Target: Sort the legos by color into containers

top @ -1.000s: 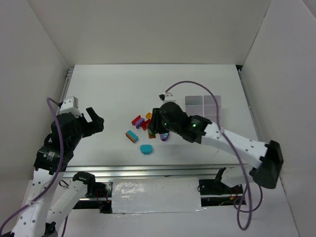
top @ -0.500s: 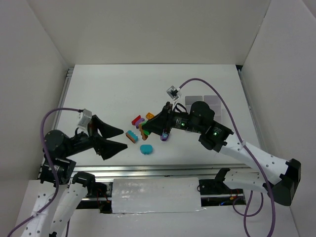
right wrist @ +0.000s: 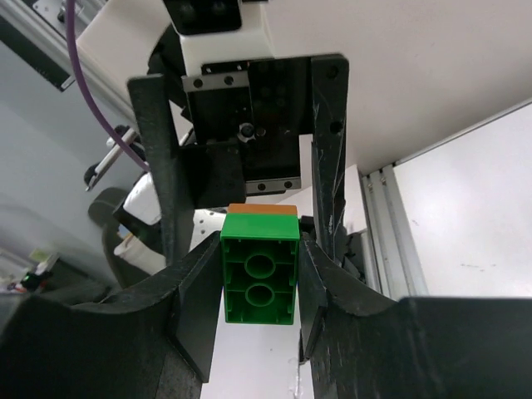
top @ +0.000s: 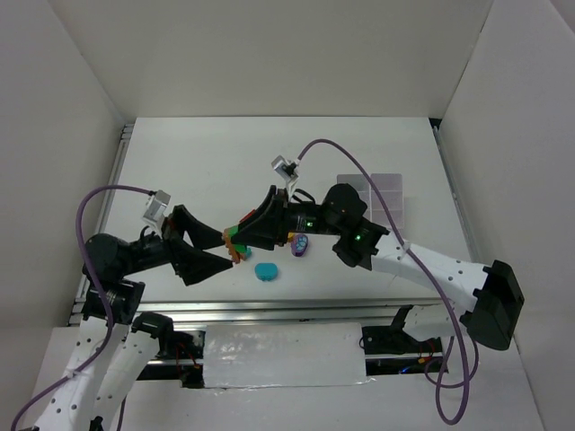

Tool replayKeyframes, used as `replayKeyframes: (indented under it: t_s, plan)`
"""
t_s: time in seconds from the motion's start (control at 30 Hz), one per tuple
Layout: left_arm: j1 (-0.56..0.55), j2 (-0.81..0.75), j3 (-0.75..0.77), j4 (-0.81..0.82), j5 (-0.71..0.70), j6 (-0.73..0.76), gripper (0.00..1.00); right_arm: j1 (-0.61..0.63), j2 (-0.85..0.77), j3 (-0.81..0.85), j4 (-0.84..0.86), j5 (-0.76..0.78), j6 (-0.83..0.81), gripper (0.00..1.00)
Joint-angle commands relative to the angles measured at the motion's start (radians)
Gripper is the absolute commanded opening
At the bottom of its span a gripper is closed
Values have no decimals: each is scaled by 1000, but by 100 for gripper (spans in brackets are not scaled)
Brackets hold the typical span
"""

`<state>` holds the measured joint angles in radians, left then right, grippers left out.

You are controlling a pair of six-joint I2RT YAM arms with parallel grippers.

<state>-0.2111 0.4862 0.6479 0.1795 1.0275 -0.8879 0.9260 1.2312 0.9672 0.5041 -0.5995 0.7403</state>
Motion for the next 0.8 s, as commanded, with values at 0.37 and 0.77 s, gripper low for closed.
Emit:
replayKeyframes:
  t_s: [0.37, 0.77]
  plan:
    - [-4, -37, 7, 117, 68, -48, 57, 63, 70, 111, 77, 30, -44, 0]
    - [-4, -31, 38, 51, 46, 7, 0, 31, 47, 119, 24, -138, -143, 0]
